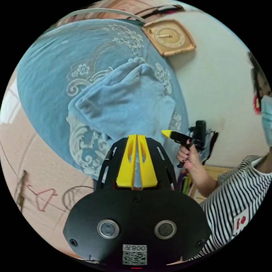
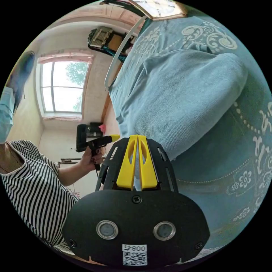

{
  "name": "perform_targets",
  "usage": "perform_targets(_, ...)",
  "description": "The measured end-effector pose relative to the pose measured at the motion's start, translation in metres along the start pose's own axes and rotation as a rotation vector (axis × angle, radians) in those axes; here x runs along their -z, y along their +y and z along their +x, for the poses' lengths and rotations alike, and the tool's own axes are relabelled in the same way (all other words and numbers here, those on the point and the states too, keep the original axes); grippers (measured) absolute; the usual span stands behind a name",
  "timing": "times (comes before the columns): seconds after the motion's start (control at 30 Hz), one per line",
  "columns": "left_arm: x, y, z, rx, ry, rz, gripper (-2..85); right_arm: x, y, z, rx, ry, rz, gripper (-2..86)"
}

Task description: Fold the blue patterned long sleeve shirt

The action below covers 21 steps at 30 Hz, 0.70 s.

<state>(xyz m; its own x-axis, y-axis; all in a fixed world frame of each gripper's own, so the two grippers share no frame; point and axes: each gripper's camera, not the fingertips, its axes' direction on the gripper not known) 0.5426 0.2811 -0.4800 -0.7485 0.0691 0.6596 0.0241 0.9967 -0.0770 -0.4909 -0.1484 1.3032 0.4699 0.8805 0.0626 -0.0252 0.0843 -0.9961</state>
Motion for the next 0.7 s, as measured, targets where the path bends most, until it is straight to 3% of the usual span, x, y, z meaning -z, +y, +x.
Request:
perform_targets(0.13,-0.039,0.033,-0.027,0.126,0.197,-0.137,7.4,0.021,0.058,0.053,-0.177,-0.091,0.098,3.2)
perform_targets(0.3,-0.095,0.04,-0.054,0.207,0.418,-0.224,7.3,0.0,0.128,0.124,-0.413,-0.276,0.073,9.5)
perform_targets(0.7,-0.114,0.056,-0.095,0.289,0.493,-0.205,3.8,-0.09,0.181,0.197,-0.468,-0.567,0.046,12.4)
